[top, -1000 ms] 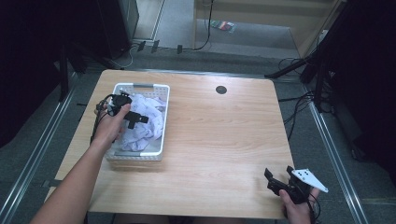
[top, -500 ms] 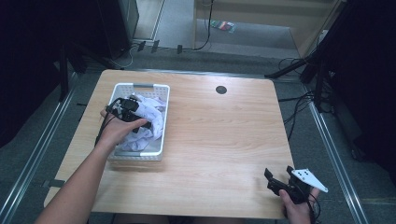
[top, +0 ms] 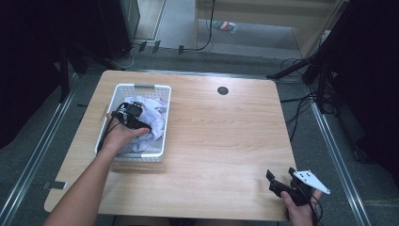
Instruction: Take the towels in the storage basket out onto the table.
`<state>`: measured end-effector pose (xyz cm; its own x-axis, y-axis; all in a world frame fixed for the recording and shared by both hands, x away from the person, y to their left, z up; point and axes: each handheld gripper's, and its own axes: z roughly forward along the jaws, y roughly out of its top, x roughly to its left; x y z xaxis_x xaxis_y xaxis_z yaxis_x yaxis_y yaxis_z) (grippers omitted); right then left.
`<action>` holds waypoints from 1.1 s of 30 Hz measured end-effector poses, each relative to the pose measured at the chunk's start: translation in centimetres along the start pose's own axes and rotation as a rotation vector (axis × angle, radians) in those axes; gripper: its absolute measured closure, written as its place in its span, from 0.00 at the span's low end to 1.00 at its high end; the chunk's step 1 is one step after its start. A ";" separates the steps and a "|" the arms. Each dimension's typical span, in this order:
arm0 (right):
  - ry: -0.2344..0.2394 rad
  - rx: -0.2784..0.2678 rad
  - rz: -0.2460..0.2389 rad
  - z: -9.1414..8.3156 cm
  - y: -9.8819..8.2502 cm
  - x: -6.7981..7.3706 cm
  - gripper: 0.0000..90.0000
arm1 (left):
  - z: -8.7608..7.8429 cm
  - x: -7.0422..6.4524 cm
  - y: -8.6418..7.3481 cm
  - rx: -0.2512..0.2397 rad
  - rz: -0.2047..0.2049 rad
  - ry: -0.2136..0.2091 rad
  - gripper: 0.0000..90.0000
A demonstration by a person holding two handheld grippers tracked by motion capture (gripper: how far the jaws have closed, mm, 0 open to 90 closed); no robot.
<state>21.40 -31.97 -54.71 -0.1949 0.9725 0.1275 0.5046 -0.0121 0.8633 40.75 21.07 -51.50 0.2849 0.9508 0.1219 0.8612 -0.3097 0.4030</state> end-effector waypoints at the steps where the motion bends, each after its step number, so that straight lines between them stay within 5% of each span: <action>1: 0.000 0.000 0.000 0.0 0.0 0.0 0.12 | 0.0 0.0 0.0 0.000 0.000 0.000 0.22; 4: -0.002 0.002 0.001 0.0 0.0 0.0 0.12 | -0.4 0.4 -0.1 -0.007 0.008 0.033 0.42; 11: -0.005 0.007 0.010 0.0 0.0 0.0 0.12 | -0.8 0.6 0.0 -0.001 0.037 0.038 0.58; 19: -0.002 -0.003 0.010 0.0 0.0 -0.1 0.12 | -1.6 1.3 0.3 -0.016 0.032 -0.002 0.63; 33: -0.004 -0.001 0.010 -0.1 0.0 -0.1 0.12 | -6.1 3.1 0.7 -0.076 0.021 -0.036 0.63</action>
<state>21.37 -32.11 -54.72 -0.1863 0.9732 0.1346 0.5058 -0.0224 0.8624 39.63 23.88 -45.28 0.3185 0.9428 0.0983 0.8212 -0.3262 0.4683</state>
